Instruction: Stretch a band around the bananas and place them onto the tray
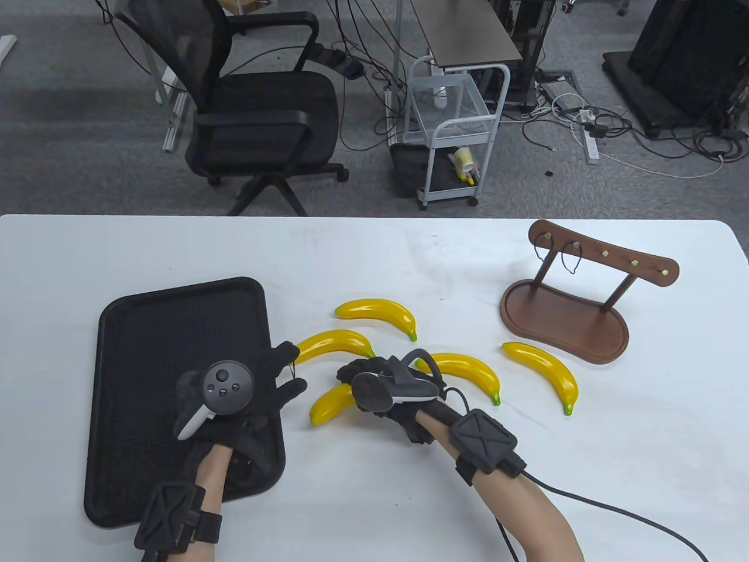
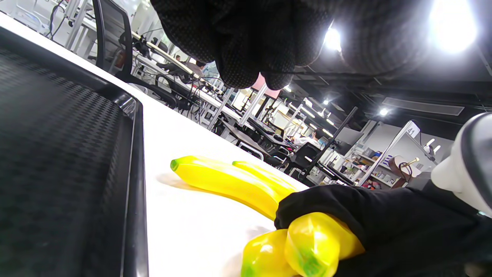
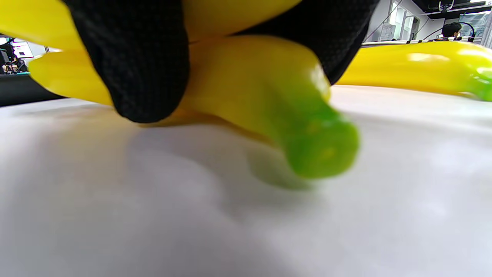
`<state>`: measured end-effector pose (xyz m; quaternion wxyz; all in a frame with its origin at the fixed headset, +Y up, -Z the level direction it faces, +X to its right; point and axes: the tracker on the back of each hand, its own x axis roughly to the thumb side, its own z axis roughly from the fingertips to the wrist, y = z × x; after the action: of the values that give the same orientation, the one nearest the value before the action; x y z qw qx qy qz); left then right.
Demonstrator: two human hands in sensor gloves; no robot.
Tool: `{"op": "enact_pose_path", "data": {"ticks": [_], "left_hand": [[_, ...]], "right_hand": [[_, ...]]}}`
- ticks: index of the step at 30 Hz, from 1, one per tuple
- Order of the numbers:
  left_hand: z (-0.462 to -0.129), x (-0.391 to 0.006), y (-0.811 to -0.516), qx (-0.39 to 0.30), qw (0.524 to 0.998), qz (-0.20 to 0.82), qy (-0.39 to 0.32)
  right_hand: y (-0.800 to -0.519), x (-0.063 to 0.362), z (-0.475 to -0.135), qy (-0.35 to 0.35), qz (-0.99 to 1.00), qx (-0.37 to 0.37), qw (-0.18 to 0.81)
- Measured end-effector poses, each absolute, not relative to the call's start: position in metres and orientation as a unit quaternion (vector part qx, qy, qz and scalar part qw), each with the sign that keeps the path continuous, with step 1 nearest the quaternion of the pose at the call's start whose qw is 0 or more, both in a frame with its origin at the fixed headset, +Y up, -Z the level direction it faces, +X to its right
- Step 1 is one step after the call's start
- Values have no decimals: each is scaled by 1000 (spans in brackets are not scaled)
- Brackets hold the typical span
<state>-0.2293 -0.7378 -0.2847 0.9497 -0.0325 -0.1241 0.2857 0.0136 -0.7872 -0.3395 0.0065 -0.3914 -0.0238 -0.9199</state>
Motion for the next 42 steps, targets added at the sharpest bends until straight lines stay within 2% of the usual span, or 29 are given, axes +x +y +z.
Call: {"op": "enact_pose_path", "data": {"ticks": [8,25,42], "left_hand": [[-285,-229,-738,-32,949,288,-127],[-283,-219,-742,-40,946,288,-143],[-283,-205,-748,-73,933,314,-160]], "right_hand": [[-785,17,-339,-18,-926,-378,-6],[-735,74,-332,17,-953,-302,5],[-713,95,-322,67,-965,-252,6]]}}
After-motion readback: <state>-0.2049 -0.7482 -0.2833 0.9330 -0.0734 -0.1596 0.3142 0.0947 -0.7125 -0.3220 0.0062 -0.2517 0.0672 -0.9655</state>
